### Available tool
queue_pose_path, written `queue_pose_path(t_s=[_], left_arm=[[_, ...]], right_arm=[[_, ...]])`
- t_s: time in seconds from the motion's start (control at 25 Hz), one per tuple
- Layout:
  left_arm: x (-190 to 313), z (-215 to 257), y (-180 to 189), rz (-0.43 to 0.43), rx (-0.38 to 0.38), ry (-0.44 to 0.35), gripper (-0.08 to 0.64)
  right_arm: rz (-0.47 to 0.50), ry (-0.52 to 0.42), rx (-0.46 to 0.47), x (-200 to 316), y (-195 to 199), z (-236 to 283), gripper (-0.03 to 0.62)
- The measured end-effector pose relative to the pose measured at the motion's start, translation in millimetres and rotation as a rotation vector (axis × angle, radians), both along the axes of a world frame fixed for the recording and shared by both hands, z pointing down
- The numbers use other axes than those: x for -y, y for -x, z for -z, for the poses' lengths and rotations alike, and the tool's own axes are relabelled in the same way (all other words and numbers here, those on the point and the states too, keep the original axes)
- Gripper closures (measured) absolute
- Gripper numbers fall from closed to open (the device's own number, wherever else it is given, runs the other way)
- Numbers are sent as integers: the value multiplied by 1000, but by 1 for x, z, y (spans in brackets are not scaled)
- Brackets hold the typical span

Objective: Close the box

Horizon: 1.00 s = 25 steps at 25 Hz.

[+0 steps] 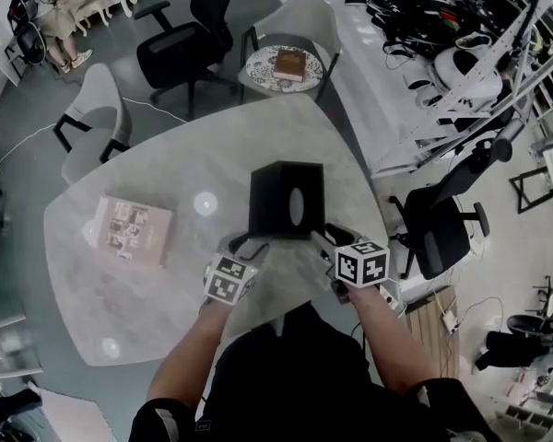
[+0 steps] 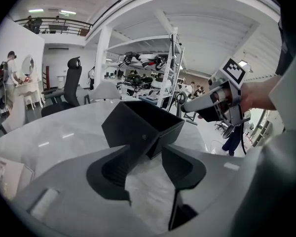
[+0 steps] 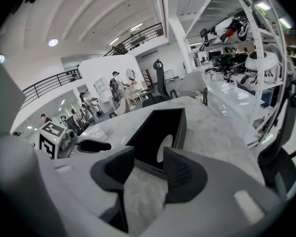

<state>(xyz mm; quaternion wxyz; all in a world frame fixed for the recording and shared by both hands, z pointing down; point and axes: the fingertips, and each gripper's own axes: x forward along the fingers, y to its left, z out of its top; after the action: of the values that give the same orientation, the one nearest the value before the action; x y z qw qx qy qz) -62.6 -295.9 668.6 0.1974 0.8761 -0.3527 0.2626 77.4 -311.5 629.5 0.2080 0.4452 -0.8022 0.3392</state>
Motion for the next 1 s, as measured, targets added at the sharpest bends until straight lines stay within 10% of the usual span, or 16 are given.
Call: queue_pose_path(t_s=[1.0], left_arm=[[35, -61, 9, 169, 110, 31, 324]], right_arm=[[-32, 63, -95, 10, -7, -44, 411]])
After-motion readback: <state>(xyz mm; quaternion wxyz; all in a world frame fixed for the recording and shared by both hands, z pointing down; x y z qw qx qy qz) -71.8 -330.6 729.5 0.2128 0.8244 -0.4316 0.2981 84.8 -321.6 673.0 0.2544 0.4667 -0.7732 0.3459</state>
